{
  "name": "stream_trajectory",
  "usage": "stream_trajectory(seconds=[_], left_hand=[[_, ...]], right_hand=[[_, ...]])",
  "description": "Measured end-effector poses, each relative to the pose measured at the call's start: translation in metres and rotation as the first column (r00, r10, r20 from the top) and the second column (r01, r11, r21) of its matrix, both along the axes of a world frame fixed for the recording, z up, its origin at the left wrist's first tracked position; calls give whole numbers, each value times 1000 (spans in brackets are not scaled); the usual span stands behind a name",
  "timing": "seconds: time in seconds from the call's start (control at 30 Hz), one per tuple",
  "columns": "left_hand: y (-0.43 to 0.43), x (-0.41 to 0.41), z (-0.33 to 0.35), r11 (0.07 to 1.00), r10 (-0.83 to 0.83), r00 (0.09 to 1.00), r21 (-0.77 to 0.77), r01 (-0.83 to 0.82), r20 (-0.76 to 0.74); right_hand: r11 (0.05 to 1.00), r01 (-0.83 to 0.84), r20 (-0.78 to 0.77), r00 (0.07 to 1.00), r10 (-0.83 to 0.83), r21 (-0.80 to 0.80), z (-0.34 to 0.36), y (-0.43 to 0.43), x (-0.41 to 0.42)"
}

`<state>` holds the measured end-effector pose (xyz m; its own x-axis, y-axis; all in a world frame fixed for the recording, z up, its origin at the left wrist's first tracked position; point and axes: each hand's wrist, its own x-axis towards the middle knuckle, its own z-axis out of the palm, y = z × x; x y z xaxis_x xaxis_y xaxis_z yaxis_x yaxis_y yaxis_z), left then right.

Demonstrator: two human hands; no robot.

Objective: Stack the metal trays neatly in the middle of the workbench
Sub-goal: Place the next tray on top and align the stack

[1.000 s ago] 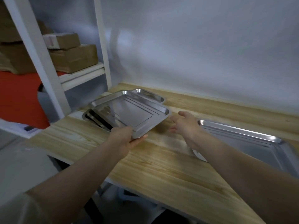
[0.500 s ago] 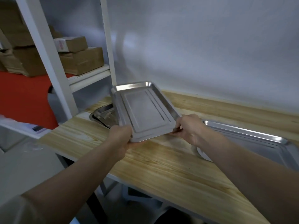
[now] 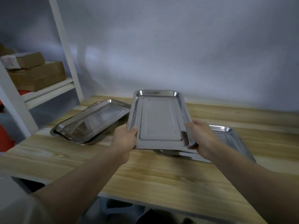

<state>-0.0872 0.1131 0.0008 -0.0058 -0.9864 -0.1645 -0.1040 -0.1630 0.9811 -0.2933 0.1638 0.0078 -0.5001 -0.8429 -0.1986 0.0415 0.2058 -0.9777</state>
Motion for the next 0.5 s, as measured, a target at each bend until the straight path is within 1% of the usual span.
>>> stream_trajectory(seconds=[0.1,0.23,0.4,0.5], left_hand=[[10,-30,1,994,-105,993,19,105,44],[21,-62,5,975,-220,970,60,215,102],[23,-87,3,954,-276,958,147,263,75],[22,-97,-1,941,-291,954,199,273,67]], right_hand=[[997,74,-83,994,-75,-9,-5,25,-27],[989,145,-72,987,-145,-14,-11,58,-57],[981,194,-112,975,-190,22,-17,86,-83],[981,187,-134,975,-179,51,-19,94,-91]])
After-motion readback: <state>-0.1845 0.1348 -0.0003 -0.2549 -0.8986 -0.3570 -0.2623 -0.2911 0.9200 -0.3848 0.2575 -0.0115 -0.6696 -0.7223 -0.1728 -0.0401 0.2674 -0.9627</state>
